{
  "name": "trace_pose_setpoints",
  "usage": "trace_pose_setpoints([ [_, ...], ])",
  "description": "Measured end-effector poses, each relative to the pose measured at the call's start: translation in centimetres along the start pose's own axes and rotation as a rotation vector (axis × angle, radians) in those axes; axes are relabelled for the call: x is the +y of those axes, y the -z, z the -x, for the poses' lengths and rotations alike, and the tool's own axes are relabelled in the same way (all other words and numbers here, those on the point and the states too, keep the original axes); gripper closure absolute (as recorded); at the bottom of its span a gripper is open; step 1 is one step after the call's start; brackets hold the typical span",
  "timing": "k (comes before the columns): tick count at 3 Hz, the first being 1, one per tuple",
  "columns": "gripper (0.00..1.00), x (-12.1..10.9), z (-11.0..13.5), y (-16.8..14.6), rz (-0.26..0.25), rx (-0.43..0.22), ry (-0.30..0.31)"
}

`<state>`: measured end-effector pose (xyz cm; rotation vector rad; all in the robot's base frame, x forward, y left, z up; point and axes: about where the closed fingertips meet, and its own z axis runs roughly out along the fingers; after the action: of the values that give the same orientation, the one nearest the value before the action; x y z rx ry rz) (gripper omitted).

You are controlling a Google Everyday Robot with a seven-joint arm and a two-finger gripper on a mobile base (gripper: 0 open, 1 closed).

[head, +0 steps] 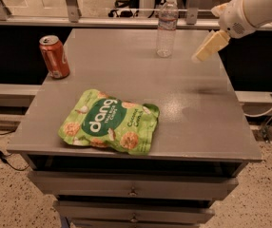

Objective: Move water bottle near green rice chip bag

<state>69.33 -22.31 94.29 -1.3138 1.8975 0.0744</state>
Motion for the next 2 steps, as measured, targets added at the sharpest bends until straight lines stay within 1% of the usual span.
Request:
trace_pose_setpoints([
  [1,0.0,-2.8,2.8,-3.0,-0.021,-0.133,-0.046],
  [2,0.0,-4.6,4.6,-5.2,-0.03,-0.268,-0.126],
])
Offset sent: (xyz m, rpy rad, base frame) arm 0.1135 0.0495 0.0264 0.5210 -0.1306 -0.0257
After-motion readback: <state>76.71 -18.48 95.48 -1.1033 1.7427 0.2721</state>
